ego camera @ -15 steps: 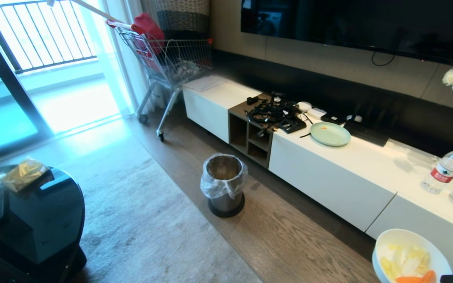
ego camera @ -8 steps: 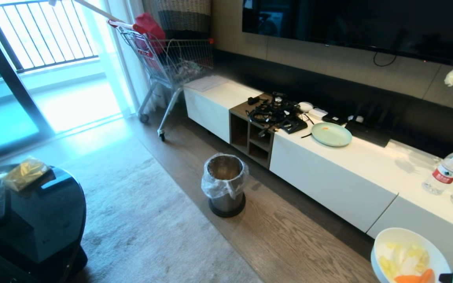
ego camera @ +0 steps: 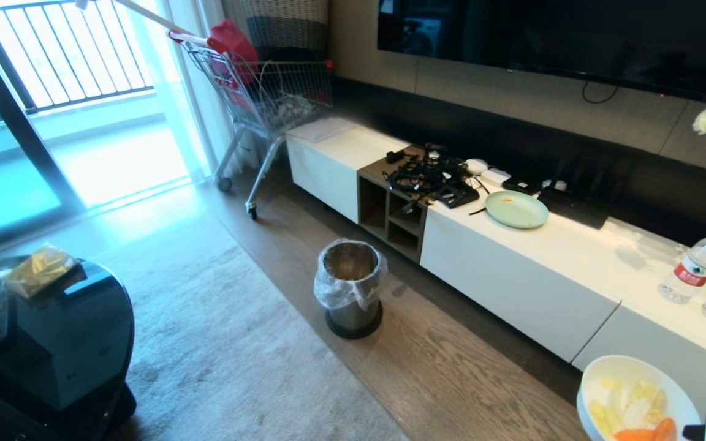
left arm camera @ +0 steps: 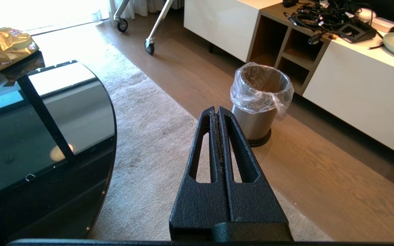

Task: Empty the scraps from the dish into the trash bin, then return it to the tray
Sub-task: Move the bowl over the trash can

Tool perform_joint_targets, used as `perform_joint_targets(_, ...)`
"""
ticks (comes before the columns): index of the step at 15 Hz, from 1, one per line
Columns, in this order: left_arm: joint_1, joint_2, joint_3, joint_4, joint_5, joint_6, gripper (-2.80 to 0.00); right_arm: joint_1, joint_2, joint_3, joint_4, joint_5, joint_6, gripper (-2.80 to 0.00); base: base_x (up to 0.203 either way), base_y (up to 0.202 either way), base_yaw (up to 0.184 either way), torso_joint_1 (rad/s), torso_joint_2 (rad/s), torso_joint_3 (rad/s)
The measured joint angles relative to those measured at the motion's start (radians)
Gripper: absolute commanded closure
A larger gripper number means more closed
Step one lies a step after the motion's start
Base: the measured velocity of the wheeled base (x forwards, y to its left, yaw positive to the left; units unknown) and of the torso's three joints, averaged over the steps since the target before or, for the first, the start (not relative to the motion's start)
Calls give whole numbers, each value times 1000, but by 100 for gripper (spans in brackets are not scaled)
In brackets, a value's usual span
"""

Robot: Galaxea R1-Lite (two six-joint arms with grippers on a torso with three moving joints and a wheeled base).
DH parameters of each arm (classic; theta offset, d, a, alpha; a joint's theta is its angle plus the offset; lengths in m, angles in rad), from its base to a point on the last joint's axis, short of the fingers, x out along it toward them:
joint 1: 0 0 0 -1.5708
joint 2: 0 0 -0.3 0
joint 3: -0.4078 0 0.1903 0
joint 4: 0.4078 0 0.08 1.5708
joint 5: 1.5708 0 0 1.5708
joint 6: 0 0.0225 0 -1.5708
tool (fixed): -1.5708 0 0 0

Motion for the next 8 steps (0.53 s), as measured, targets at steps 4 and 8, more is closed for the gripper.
perform_joint_targets(4,0,0,0,0,0,1,0,0,-1,8,2,3,-6,0,16,0,1,0,-1,0)
perform_joint_targets(8,0,0,0,1,0,1,0,0,-1,10,0,4,-6,0,172,0,1,6,2,3)
